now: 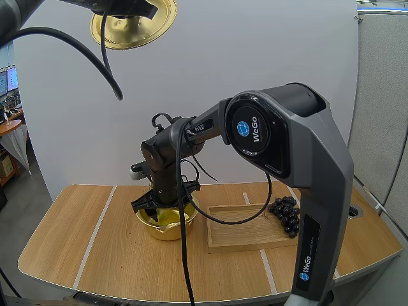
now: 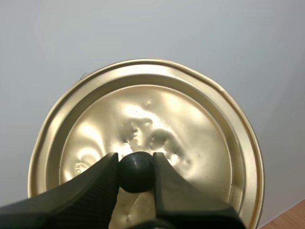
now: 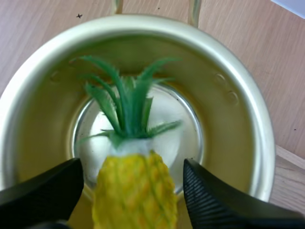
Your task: Open the pot, put the pineapple inside, and close it
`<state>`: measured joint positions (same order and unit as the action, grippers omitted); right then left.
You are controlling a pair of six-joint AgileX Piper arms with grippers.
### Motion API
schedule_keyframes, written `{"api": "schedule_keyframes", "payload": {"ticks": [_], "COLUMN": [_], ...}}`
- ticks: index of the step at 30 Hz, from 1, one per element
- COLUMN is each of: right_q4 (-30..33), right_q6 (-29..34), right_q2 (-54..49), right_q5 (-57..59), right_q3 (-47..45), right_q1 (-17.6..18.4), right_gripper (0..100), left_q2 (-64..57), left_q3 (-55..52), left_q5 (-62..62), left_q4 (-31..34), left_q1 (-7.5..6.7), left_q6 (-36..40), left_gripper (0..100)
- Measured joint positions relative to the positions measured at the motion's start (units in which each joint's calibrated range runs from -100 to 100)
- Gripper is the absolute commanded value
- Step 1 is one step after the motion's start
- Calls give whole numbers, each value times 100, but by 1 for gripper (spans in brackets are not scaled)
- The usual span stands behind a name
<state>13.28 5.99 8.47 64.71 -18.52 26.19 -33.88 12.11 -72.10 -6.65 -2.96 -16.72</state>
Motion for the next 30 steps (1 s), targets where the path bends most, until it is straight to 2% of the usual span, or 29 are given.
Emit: {"api": "schedule_keyframes", "payload": {"ticks": [11, 19, 26, 30], "right_q4": [45, 34, 34, -4], "right_q6": [55, 55, 55, 55], "right_q2": [-239, -1503, -3121, -3675], "right_q5": [402, 976, 2133, 2509], "right_q3": [0, 0, 0, 0], "right_q1": [0, 0, 0, 0], "right_gripper": [100, 100, 100, 100], "left_q2": [0, 0, 0, 0], "left_q3": [0, 0, 0, 0], "left_q5": [0, 0, 15, 32], "left_q4": [0, 0, 0, 0], "left_q1": [0, 0, 0, 0], "left_q6": [0, 0, 0, 0], "left_gripper": [0, 0, 0, 0]}}
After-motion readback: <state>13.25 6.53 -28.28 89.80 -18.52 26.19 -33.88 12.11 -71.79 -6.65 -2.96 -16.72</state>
